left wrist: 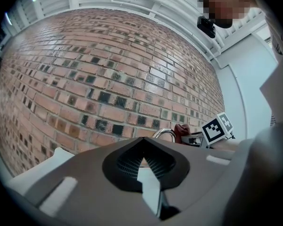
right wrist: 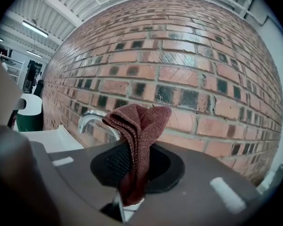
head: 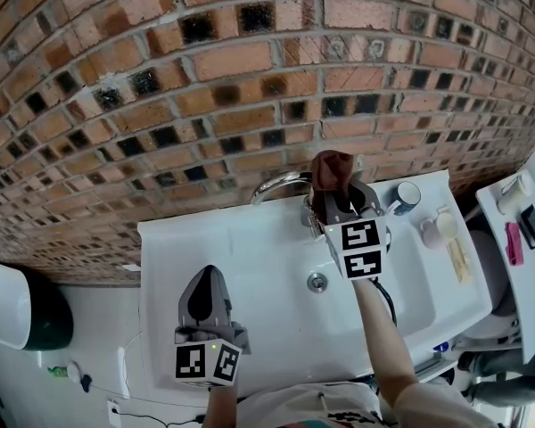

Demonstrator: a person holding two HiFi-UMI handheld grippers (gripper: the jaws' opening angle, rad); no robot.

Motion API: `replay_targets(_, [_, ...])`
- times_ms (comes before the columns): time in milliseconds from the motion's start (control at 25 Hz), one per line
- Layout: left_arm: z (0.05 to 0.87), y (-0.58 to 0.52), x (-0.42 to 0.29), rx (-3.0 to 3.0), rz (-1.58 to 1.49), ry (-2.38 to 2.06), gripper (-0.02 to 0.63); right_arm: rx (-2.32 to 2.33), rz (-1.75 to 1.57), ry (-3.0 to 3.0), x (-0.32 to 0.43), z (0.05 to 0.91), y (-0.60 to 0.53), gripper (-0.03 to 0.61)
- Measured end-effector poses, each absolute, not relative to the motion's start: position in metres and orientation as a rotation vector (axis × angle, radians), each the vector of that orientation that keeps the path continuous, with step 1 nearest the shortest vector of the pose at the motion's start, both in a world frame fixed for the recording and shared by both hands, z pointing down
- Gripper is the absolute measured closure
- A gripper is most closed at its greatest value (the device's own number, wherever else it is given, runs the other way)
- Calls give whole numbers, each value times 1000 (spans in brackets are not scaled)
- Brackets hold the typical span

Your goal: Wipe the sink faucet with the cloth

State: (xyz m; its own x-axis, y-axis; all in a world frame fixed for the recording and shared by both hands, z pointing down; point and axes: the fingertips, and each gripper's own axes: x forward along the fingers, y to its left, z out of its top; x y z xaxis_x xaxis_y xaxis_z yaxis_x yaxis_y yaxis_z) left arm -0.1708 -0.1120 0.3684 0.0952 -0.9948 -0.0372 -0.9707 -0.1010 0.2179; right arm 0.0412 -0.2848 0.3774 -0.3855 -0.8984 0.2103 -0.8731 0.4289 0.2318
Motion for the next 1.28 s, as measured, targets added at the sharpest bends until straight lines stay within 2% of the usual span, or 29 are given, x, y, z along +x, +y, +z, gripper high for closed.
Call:
replay_targets(440, [380, -118, -172, 2192, -244, -2005, 611, 1368, 41, -2196, 31, 483, -279, 529])
replay_targets(960, [389, -124, -170, 2183, -233, -1987, 611, 1087, -33, -2111, -25, 543, -258, 529])
replay_targets(1280, [394, -127, -178, 2158, -238, -1988, 611, 1060, -48, -2095, -26, 557, -248, 529])
